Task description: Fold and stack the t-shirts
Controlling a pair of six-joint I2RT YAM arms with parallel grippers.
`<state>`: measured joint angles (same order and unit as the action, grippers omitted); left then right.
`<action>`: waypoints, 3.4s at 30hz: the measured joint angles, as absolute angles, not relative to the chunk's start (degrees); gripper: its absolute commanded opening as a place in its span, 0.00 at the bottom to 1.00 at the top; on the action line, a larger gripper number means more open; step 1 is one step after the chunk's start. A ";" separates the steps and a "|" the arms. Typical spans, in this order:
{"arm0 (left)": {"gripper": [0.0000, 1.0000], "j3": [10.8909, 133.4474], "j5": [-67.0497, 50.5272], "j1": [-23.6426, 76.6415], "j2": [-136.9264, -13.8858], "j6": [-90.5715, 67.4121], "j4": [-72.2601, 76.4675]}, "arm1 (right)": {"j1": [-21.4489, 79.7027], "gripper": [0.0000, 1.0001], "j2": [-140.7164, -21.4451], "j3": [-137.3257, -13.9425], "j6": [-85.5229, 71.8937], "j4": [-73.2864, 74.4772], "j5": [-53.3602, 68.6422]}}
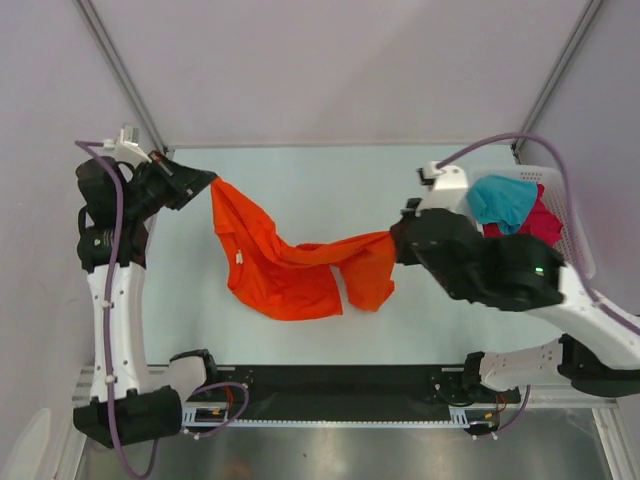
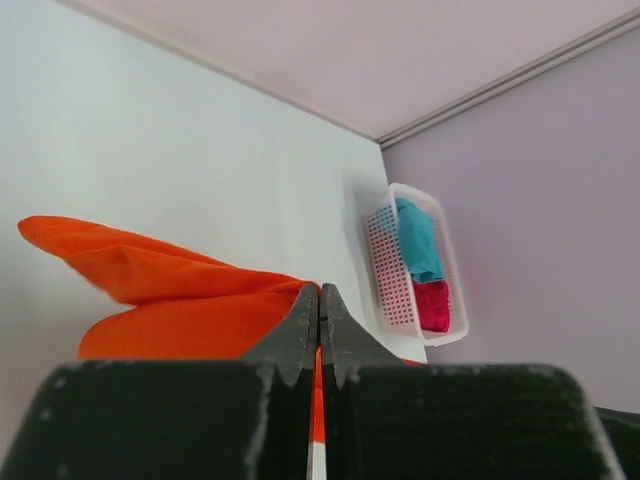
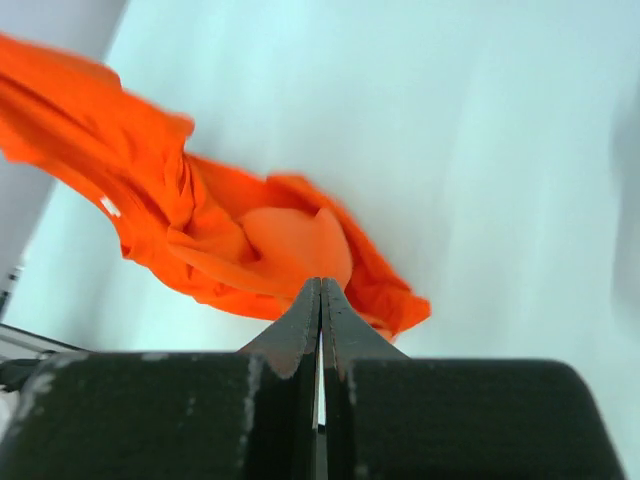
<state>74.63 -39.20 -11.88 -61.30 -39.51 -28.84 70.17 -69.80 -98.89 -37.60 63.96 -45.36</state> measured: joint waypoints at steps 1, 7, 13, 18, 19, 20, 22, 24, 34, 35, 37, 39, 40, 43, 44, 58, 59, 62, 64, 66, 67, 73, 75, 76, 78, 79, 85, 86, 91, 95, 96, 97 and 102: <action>0.00 74.61 -39.20 -11.90 -59.86 -40.23 -29.08 | 71.16 0.00 -68.55 -100.33 -37.80 65.45 -46.59; 0.00 77.12 -39.29 -11.92 -50.78 -44.64 -31.35 | 78.30 0.00 -64.58 -107.94 -41.50 74.35 -53.36; 0.01 86.48 -37.47 -11.92 -47.57 -46.11 -35.24 | 79.90 0.00 -62.92 -110.30 -41.85 76.44 -56.84; 0.01 88.16 -36.25 -11.92 -47.07 -46.57 -34.96 | 73.67 0.00 -61.87 -108.53 -36.95 75.31 -58.57; 0.01 88.01 -36.18 -11.92 -47.94 -46.52 -34.83 | 70.85 0.00 -61.58 -107.42 -35.48 74.13 -58.46; 0.01 87.64 -36.12 -11.92 -48.93 -46.50 -34.61 | 66.70 0.00 -61.23 -105.78 -33.41 72.34 -56.84; 0.00 85.69 -35.62 -11.92 -52.14 -46.35 -33.54 | 56.42 0.00 -60.93 -101.75 -30.17 68.25 -52.80; 0.00 82.94 -34.76 -11.94 -57.06 -45.84 -32.38 | 42.63 0.00 -61.19 -95.46 -26.85 63.16 -44.99; 0.00 79.72 -28.14 -14.44 -89.78 -42.74 -29.93 | 14.26 0.00 -86.43 -81.67 -21.54 41.52 -20.29; 0.00 81.34 -27.59 -14.72 -92.92 -42.52 -30.13 | 13.02 0.00 -90.45 -83.15 -21.37 40.45 -19.22; 0.00 86.15 -27.11 -14.94 -98.98 -42.46 -30.17 | 11.64 0.00 -97.01 -87.33 -21.21 40.01 -18.33; 0.00 91.22 -26.92 -15.00 -104.27 -42.48 -29.61 | 10.66 0.00 -104.38 -94.59 -20.93 39.22 -17.76; 0.00 93.91 -26.89 -15.00 -106.80 -42.52 -29.23 | 10.28 0.00 -107.83 -99.02 -20.73 39.20 -17.72; 0.00 101.16 -26.85 -15.00 -113.16 -42.52 -28.49 | 9.80 0.00 -117.84 -112.81 -19.86 38.87 -17.93; 0.00 103.28 -26.83 -15.00 -114.93 -42.52 -28.42 | 9.80 0.00 -120.95 -117.86 -19.44 39.46 -18.26; 1.00 116.29 -27.38 -14.46 -126.89 -41.15 -30.04 | 10.00 0.03 -132.84 -126.28 -18.31 40.45 -14.55; 1.00 115.28 -27.18 -14.37 -126.23 -40.86 -30.33 | 10.22 0.12 -131.41 -122.15 -18.35 40.45 -13.82; 1.00 110.02 -26.17 -14.04 -122.56 -39.70 -31.03 | 11.27 0.22 -125.99 -110.54 -18.55 39.70 -11.81; 1.00 105.51 -25.43 -13.61 -118.10 -38.41 -32.21 | 12.43 0.26 -119.96 -101.01 -18.63 38.70 -10.17; 1.00 98.48 -24.40 -12.75 -111.11 -36.64 -32.16 | 14.04 0.26 -112.16 -91.59 -19.05 37.54 -8.99; 1.00 95.26 -24.03 -12.21 -107.37 -35.88 -32.27 | 14.68 0.27 -107.68 -86.74 -19.53 36.49 -8.49; 1.00 74.83 -21.56 -5.72 -82.08 -31.46 -31.97 | 23.44 0.28 -85.54 -68.14 -22.50 33.41 -7.57; 1.00 69.56 -20.82 -2.98 -76.62 -30.46 -31.81 | 25.71 0.28 -81.25 -63.70 -23.70 32.38 -7.22; 1.00 66.50 -20.05 -1.54 -74.24 -29.93 -31.70 | 26.76 0.28 -79.00 -60.64 -24.47 31.57 -7.11; 1.00 60.82 -18.76 1.21 -71.16 -29.43 -31.86 | 28.12 0.28 -76.69 -56.49 -25.76 31.20 -6.96; 0.99 57.89 -18.09 2.39 -70.28 -29.36 -31.90 | 28.86 0.27 -75.90 -54.43 -26.50 31.18 -6.90; 1.00 45.65 -13.78 7.90 -69.67 -29.41 -33.87 | 35.79 0.27 -75.18 -48.01 -30.89 30.98 -7.03; 1.00 44.64 -13.04 8.80 -69.49 -29.45 -34.17 | 36.73 0.27 -75.16 -47.83 -31.42 30.98 -7.05; 1.00 42.13 -9.19 12.64 -67.85 -29.74 -34.74 | 41.80 0.27 -74.98 -47.64 -34.13 30.13 -7.64; 1.00 41.08 -7.38 15.20 -67.33 -30.68 -34.35 | 43.16 0.26 -74.98 -47.11 -35.29 29.69 -8.23; 1.00 40.66 -7.05 15.88 -67.35 -31.03 -34.22 | 43.35 0.26 -74.98 -46.89 -35.46 29.69 -8.40; 0.99 40.23 -6.61 16.53 -67.35 -31.31 -34.09 | 43.46 0.26 -74.96 -46.68 -35.62 29.71 -8.60; 1.00 39.27 -4.58 19.35 -67.70 -32.29 -34.02 | 43.68 0.26 -74.17 -45.21 -36.32 29.76 -9.19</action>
<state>39.27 -4.58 19.35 -67.70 -32.29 -34.02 43.68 -74.17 -45.21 -36.32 29.76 -9.19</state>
